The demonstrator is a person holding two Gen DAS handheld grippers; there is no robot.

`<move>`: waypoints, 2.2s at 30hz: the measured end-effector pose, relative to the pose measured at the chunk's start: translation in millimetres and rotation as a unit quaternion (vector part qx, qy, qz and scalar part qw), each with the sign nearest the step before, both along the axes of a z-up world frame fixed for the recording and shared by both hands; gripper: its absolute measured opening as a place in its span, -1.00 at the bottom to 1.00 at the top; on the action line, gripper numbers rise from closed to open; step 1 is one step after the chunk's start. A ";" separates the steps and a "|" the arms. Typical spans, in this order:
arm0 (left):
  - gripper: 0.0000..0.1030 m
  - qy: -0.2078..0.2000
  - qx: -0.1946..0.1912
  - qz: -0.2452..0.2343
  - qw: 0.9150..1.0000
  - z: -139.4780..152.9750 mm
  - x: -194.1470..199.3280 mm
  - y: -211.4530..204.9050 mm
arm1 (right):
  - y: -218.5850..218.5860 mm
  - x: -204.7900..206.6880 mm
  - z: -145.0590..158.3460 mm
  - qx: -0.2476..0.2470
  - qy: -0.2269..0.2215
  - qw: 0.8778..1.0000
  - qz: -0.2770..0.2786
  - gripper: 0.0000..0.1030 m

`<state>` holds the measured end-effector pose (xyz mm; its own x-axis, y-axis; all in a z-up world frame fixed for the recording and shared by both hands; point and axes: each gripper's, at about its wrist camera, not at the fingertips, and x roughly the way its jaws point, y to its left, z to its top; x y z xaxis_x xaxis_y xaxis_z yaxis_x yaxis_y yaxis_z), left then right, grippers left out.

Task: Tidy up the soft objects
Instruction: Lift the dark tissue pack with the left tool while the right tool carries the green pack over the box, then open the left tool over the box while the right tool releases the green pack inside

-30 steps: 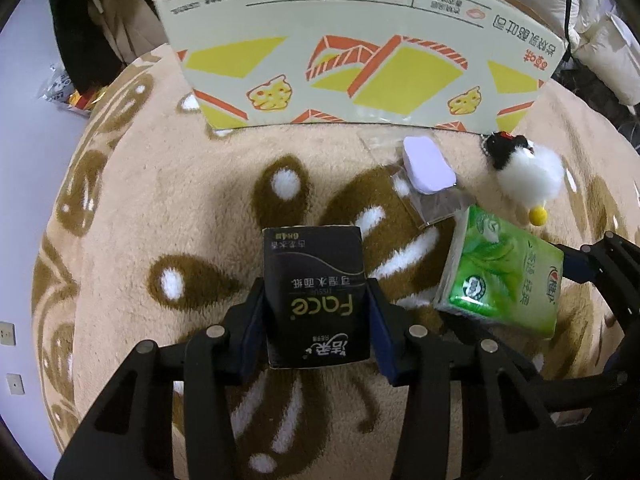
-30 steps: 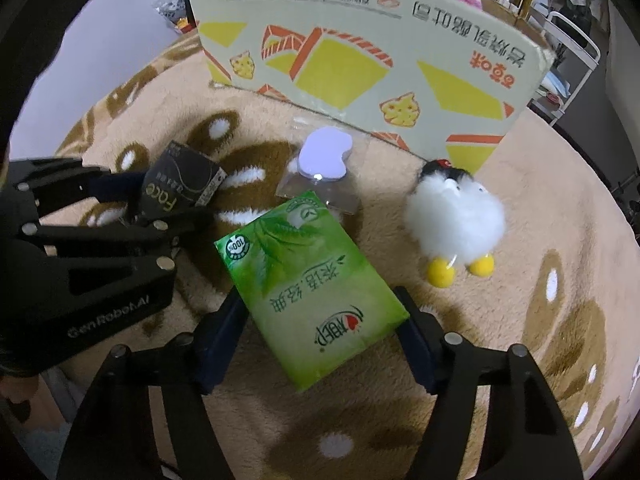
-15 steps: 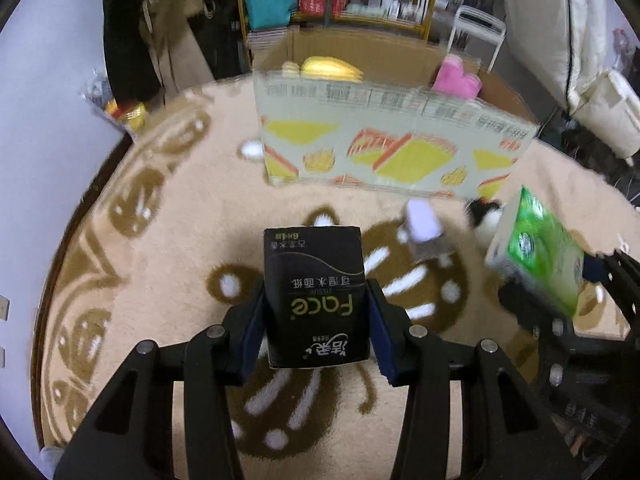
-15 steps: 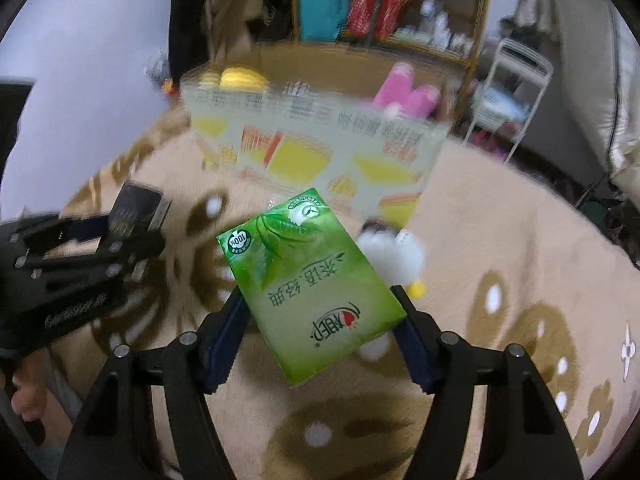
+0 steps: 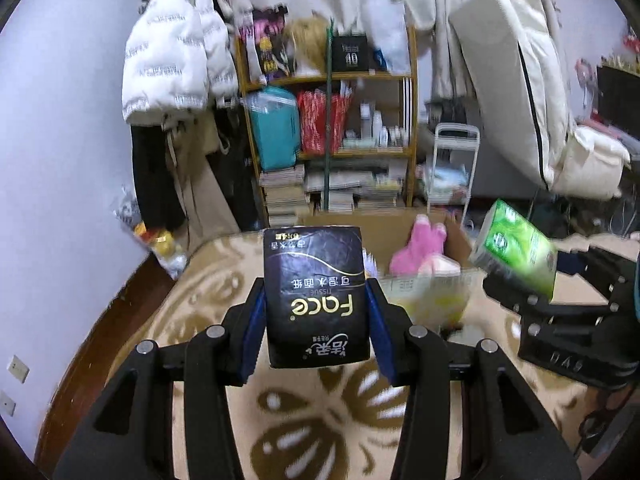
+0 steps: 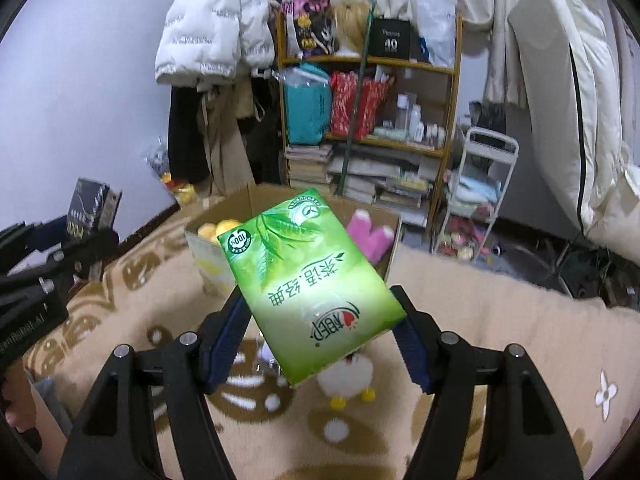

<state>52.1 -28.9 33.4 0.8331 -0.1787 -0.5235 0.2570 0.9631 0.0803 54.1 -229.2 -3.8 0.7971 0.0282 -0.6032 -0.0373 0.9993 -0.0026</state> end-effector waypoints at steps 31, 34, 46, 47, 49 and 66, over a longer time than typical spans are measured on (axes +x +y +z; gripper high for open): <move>-0.12 0.020 0.037 -0.033 0.999 -46.6 124.2 -54.7 | -26.4 91.9 -28.3 0.019 -0.002 1.000 0.024 0.41; -0.12 0.032 0.043 -0.037 0.998 -59.4 128.6 -58.3 | -27.1 95.5 -39.9 0.021 0.010 0.999 0.024 0.41; -0.12 0.067 0.059 -0.035 0.995 -93.1 145.4 -63.8 | -36.2 102.7 -67.0 0.029 0.037 0.999 0.021 0.42; -0.12 0.069 0.059 -0.035 0.995 -94.3 146.7 -64.4 | -35.8 102.8 -67.2 0.026 0.037 0.999 0.022 0.42; -0.12 0.071 0.056 -0.035 0.995 -94.7 148.5 -65.3 | -35.2 102.5 -67.5 0.024 0.033 0.999 0.023 0.42; -0.12 0.079 0.043 -0.068 0.994 -90.2 150.8 -82.2 | -31.1 100.8 -63.1 0.033 0.020 0.999 0.035 0.45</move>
<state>202.9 -111.2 -56.8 0.7105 -0.2332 -0.6639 0.4011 0.9094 0.1098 154.9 -260.3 -66.9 0.7676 0.1244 -0.6287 -0.1059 0.9921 0.0670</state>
